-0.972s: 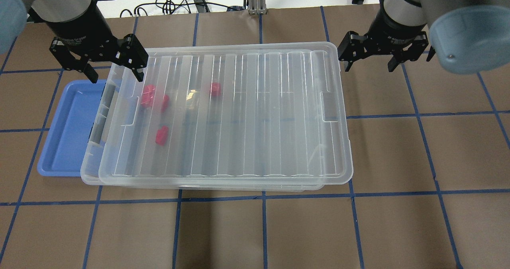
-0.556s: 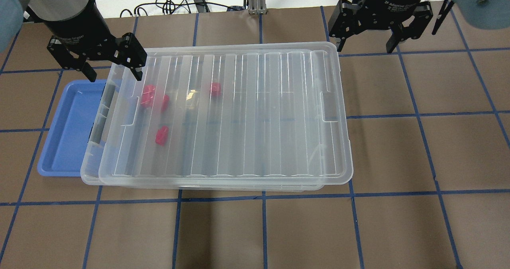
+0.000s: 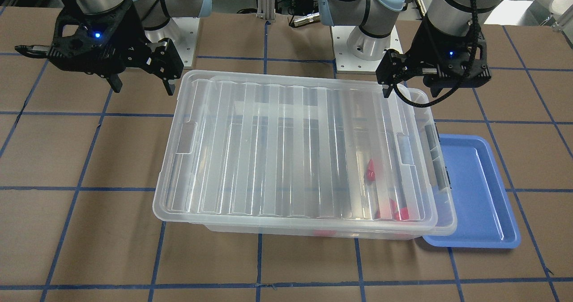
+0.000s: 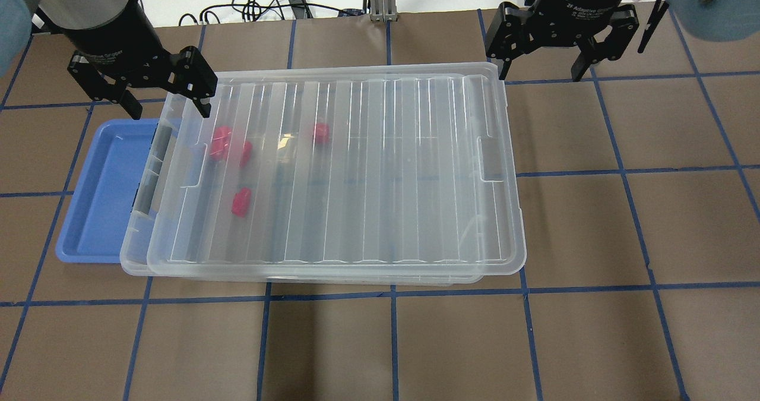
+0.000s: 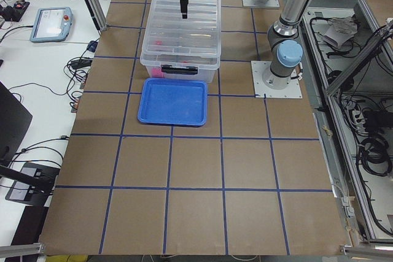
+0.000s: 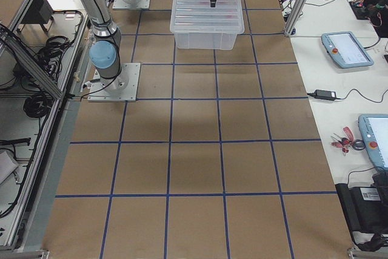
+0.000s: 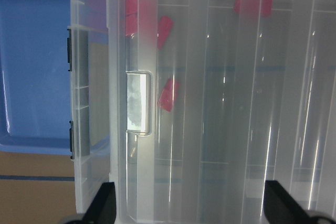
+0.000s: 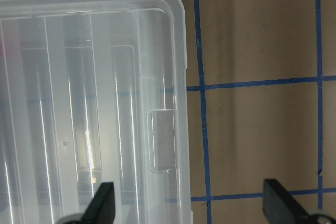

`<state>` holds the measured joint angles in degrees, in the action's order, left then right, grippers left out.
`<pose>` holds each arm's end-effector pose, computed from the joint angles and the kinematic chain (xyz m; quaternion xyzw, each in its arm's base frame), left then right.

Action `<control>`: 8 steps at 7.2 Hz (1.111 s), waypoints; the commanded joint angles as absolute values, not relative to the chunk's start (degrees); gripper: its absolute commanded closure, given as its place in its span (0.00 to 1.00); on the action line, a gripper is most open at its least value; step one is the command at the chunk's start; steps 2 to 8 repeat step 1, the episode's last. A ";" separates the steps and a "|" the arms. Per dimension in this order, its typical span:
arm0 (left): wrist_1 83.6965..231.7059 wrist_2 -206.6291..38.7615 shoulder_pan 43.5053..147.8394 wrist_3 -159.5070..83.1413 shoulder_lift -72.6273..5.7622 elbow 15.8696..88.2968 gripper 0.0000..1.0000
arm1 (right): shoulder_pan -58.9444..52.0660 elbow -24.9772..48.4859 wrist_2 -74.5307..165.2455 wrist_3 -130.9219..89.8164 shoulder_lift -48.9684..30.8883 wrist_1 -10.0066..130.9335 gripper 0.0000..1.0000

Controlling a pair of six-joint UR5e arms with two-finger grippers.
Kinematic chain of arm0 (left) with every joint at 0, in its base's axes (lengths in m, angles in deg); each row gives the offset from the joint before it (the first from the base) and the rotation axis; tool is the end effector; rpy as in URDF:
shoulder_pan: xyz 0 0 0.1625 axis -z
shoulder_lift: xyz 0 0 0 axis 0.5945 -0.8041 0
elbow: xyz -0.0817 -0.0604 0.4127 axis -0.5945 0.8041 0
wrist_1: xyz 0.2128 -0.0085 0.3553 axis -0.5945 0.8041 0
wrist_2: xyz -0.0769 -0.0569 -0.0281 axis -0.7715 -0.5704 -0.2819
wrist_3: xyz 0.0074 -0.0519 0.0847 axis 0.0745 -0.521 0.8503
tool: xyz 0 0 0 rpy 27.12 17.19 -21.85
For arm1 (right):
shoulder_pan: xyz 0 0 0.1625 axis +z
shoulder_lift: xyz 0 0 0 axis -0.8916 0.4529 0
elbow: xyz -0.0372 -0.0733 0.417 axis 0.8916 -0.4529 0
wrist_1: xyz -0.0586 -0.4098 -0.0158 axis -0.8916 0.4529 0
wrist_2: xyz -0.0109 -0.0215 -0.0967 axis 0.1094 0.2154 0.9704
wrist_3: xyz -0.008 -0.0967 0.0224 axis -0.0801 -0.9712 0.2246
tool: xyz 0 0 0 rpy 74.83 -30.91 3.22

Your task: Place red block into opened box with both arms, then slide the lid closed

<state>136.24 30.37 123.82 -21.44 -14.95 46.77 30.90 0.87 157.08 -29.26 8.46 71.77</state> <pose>-0.1054 -0.5022 0.5073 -0.0053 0.9996 0.0148 0.0236 0.1711 -0.5051 0.5296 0.0330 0.9990 -0.0279 0.0143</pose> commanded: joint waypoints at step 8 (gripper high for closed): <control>136.25 30.41 123.93 -21.69 -14.98 46.89 0.00 | 30.97 0.94 157.06 -29.32 8.43 71.70 0.00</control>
